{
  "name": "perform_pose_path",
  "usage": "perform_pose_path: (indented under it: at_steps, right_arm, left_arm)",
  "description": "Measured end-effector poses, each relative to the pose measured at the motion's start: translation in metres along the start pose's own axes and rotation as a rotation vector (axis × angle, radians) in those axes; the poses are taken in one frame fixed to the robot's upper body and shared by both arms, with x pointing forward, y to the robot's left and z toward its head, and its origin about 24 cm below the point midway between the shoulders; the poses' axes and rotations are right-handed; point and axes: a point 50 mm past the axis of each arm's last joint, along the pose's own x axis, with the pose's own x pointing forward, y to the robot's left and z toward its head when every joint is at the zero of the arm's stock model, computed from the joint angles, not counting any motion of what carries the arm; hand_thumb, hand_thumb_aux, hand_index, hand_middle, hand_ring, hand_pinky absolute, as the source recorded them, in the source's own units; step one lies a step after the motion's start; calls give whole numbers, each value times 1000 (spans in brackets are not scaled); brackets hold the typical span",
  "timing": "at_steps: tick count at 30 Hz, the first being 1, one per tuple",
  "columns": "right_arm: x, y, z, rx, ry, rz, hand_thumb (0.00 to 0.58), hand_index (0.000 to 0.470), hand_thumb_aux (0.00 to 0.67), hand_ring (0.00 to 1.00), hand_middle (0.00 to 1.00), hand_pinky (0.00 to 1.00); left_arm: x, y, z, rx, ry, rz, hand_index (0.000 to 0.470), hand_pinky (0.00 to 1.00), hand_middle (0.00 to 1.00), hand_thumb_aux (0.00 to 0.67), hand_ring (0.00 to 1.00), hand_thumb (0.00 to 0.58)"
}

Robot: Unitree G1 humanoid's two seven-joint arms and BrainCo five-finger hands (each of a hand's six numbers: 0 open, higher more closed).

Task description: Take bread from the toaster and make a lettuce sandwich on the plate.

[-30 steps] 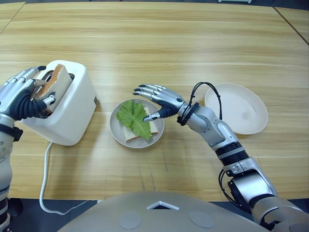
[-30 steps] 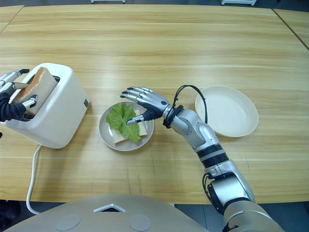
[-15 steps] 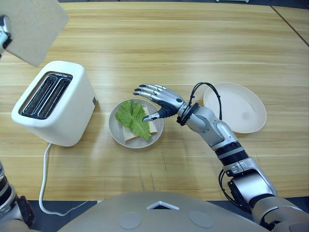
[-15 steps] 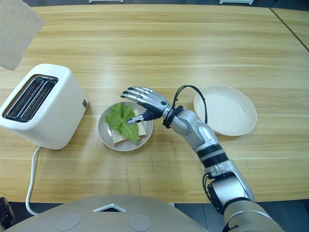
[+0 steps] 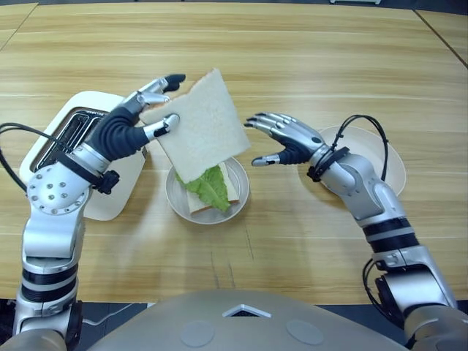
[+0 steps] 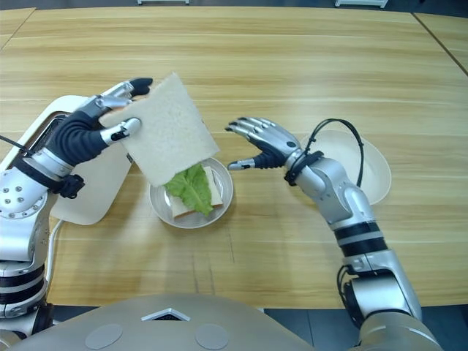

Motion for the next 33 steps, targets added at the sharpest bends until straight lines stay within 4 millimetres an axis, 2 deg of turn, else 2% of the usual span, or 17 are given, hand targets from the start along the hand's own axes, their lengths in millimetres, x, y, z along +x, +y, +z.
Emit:
perform_pose_path:
  at_steps: [4, 7, 12, 19, 20, 21, 22, 27, 29, 33]
  right_arm:
    - [-9, -5, -17, -24, 91, 7, 0, 0, 0, 0, 0, 0]
    - [-9, -5, -18, -24, 97, 5, 0, 0, 0, 0, 0, 0]
    - [-7, -3, -15, -21, 88, 0, 0, 0, 0, 0, 0, 0]
    - [-4, -2, -11, -18, 66, -22, 0, 0, 0, 0, 0, 0]
    - [-3, -2, -10, -15, 60, -25, 0, 0, 0, 0, 0, 0]
    - [-2, -1, -9, -14, 54, -27, 0, 0, 0, 0, 0, 0]
    - [-2, -1, -8, -13, 49, -29, 0, 0, 0, 0, 0, 0]
    - [0, 1, -5, -8, 33, -28, 0, 0, 0, 0, 0, 0]
    - [1, 3, -4, -5, 29, -25, 0, 0, 0, 0, 0, 0]
    - [2, 4, -3, -1, 26, -22, 0, 0, 0, 0, 0, 0]
  left_arm:
    - [7, -22, -23, -40, 71, -97, 470, 0, 0, 670, 0, 580]
    - [7, -37, -44, -62, 140, -145, 470, 0, 0, 670, 0, 580]
    - [9, -52, -67, -67, 202, -202, 470, 0, 0, 670, 0, 580]
    - [8, -56, -84, 16, 257, -214, 470, 0, 0, 670, 0, 580]
    - [10, -55, -85, 38, 256, -207, 405, 0, 0, 578, 0, 569]
    - [11, -54, -85, 58, 256, -200, 96, 0, 0, 137, 0, 212]
    - [12, -53, -85, 75, 258, -190, 0, 0, 0, 0, 0, 0]
    - [16, -45, -82, 149, 249, -105, 0, 0, 0, 0, 0, 0]
    - [21, -40, -70, 174, 192, -58, 0, 0, 0, 0, 0, 0]
    - [25, -37, -60, 191, 139, -12, 0, 0, 0, 0, 0, 0]
